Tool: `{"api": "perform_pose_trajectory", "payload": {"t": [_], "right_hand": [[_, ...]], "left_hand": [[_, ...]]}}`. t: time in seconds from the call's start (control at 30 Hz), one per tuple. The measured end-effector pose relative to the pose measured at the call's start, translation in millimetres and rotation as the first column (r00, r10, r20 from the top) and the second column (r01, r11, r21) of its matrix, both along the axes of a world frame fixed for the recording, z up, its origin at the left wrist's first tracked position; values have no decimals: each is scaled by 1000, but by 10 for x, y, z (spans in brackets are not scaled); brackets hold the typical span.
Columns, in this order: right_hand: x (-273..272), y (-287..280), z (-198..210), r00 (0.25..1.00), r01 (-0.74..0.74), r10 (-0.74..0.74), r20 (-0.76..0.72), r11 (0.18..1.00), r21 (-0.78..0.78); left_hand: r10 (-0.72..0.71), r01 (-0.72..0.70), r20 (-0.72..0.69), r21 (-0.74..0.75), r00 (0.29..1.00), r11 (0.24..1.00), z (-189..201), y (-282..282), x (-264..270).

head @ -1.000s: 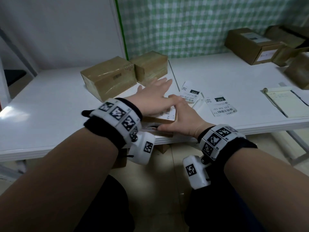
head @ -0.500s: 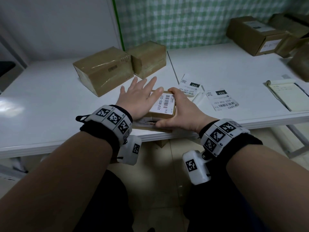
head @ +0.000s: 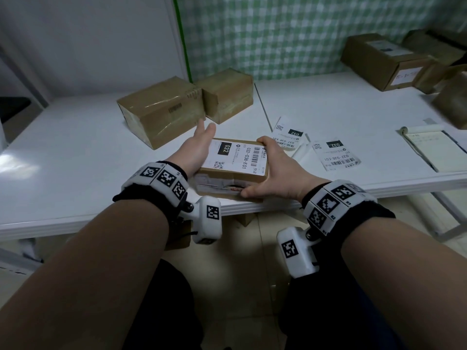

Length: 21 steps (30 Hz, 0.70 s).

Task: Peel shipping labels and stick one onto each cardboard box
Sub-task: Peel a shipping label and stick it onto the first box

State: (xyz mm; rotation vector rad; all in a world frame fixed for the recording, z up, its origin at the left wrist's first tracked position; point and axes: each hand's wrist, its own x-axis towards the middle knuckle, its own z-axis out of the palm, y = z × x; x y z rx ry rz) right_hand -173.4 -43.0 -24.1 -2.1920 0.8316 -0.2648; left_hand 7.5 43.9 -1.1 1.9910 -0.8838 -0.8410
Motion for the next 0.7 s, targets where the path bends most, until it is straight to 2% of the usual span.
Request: {"api": "perform_pose_trajectory", "payload": {"t": [0.07, 0.13, 0.2, 0.23, 0.33, 0.4, 0.5, 0.7], "right_hand": [[-6, 0, 9, 1000, 2, -2, -7, 1000, 2], [-13, -3, 8, 1000, 3, -3, -14, 1000, 1], [-19, -6, -12, 1000, 4, -4, -8, 1000, 2], [-21, -10, -23, 1000, 4, -4, -4, 1000, 1], [-22, -8, -41, 1000, -2, 2, 4, 1000, -16], [-21, -3, -48, 1000, -17, 17, 7, 999, -42], [-10, -2, -42, 999, -34, 36, 41, 998, -49], [-23, -14, -16, 1000, -14, 14, 20, 1000, -14]], "left_hand": [[-14, 9, 70, 78, 997, 997, -8, -7, 13], [-67, 2, 285, 224, 956, 975, 39, -49, 10], [-165, -13, 531, 315, 831, 949, 127, -101, -58], [-223, 26, 589, 325, 776, 945, 176, -125, -138], [-425, 312, 579, 289, 696, 905, 265, -197, -537], [-517, 428, 543, 292, 662, 855, 221, -256, -739], [-543, 410, 558, 356, 628, 840, 119, -344, -748], [-529, 342, 553, 412, 643, 845, 141, -416, -585]]}}
